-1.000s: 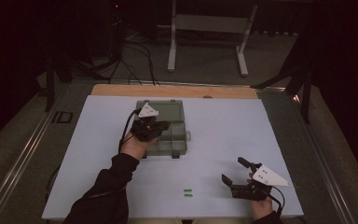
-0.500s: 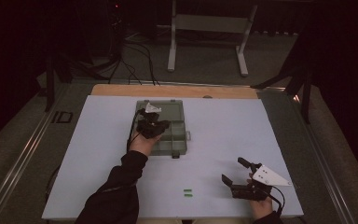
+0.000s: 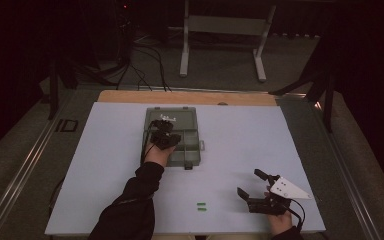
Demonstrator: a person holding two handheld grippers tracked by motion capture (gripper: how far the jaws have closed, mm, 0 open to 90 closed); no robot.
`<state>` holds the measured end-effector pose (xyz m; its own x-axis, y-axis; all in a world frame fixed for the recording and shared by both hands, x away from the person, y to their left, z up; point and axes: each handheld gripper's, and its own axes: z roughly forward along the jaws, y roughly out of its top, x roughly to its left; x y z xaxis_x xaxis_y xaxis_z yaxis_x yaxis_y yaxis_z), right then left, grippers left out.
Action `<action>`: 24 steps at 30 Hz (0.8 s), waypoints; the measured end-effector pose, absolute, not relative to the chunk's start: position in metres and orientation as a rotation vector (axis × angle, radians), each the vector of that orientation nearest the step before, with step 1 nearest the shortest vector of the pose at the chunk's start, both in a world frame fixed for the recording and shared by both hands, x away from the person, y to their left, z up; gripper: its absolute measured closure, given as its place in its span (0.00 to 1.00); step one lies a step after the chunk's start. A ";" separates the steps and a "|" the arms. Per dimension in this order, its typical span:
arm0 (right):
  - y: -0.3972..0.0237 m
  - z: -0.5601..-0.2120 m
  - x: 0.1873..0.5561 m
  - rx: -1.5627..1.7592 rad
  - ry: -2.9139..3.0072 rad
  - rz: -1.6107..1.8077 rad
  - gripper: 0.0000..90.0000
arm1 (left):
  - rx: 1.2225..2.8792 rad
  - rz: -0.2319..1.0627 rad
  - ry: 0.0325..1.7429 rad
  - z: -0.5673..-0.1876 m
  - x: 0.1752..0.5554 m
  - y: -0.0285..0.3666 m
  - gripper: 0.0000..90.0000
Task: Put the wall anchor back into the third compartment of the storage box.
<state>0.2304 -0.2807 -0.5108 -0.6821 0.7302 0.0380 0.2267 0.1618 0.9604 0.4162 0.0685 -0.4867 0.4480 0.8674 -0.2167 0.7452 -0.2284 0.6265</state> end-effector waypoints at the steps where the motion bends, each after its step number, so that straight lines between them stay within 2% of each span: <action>1: -0.281 -0.511 0.230 0.907 2.009 1.537 0.11 | 2.022 0.231 1.352 -0.487 0.417 0.068 0.92; 4: -0.281 -0.511 0.230 0.903 2.009 1.539 0.11 | 2.027 0.231 1.330 -0.487 0.417 0.068 0.90; 6: -0.281 -0.511 0.231 0.904 2.010 1.540 0.11 | 2.015 0.257 1.333 -0.485 0.416 0.068 0.84; 13: -0.281 -0.511 0.230 0.904 2.009 1.540 0.11 | 2.014 0.260 1.301 -0.473 0.413 0.068 0.57; 19: -0.281 -0.510 0.230 0.904 2.006 1.540 0.11 | 2.025 0.252 1.311 -0.465 0.409 0.071 0.21; 24: -0.281 -0.510 0.230 0.904 2.007 1.539 0.11 | 2.029 0.256 1.295 -0.458 0.403 0.078 0.09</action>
<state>0.2301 -0.2808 -0.5100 -0.6829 0.7295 0.0371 0.2252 0.1619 0.9608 0.4027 0.0777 -0.4582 0.4791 0.8551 -0.1980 0.7154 -0.2497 0.6525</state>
